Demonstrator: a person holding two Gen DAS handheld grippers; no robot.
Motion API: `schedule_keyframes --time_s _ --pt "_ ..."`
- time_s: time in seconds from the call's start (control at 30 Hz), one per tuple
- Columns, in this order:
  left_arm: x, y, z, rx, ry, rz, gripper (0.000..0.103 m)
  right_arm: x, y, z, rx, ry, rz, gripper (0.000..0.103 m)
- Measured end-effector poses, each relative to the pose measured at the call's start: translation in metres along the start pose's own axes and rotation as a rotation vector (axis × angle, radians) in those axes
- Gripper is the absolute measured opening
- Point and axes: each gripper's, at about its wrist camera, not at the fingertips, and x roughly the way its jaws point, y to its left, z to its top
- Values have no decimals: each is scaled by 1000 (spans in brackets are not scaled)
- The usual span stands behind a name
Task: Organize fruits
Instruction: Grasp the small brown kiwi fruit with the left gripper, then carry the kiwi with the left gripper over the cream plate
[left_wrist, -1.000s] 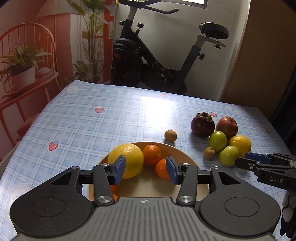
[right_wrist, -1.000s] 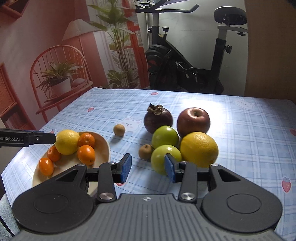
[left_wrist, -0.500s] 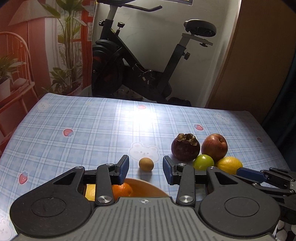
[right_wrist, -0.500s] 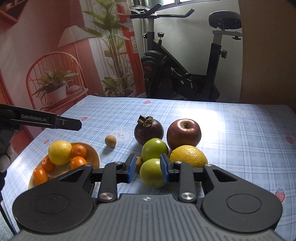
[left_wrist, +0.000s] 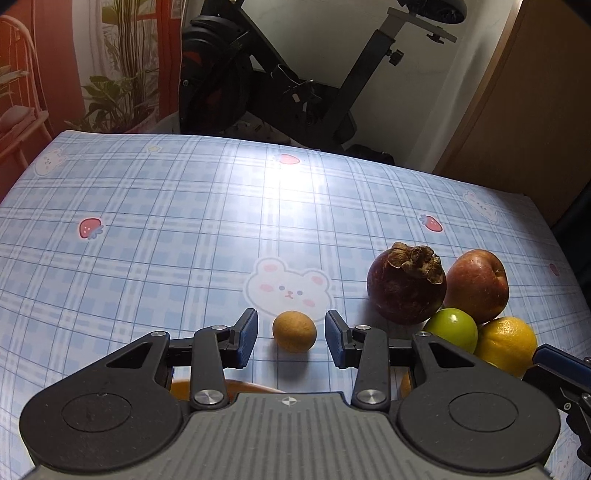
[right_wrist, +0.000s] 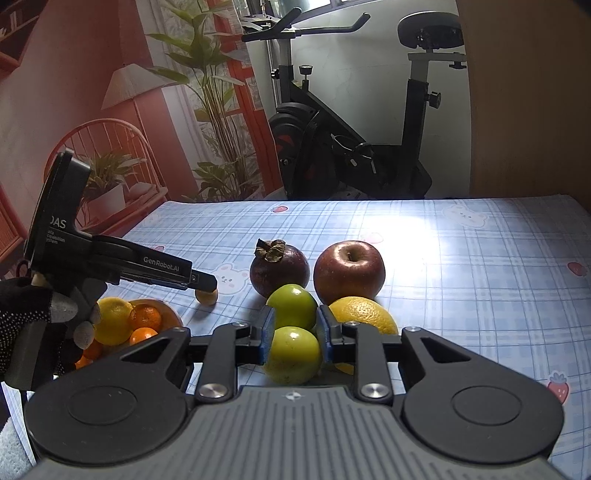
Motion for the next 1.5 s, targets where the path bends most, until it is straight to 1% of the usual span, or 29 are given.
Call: schedule_keyframes --time_s 0.03,0.07,0.2,0.3,0.37,0.47,0.53,0.63,0.8,0.93,1.1,1.27,1.37,1.5 --pt "2 1 0 -2 5 0 40 2 1 1 1 3 3 27" --pt "5 1 0 -2 10 0 29 3 1 1 1 7 6 27" --pt "-3 3 -2 7 -10 10 29 6 7 4 -20 22 15 27" --pt "-19 6 -3 2 -37 -17 29 12 14 7 -48 38 29 27" --pt "-31 8 -5 6 -59 -35 29 21 22 10 -74 63 41 27" --pt "-52 9 -11 14 -97 -41 29 37 34 8 -102 116 51 27" --pt "-66 11 -15 19 -120 -46 29 48 42 5 -126 150 35 26" --pt "-85 16 -21 34 -152 -41 29 59 52 2 -139 179 7 25" --pt "-105 30 -30 12 -183 -48 29 73 61 2 -153 224 -55 25" --pt "-111 38 -35 -8 -196 -58 29 79 67 3 -186 229 -88 25" --pt "-113 44 -43 -31 -198 -81 29 83 79 6 -218 234 -46 25" --pt "-111 46 -45 -34 -197 -85 29 84 83 6 -237 213 -103 25" --pt "-110 47 -46 -33 -198 -88 29 90 80 6 -224 234 -107 25" --pt "-108 48 -45 -40 -199 -89 29 98 83 7 -242 241 -114 25"
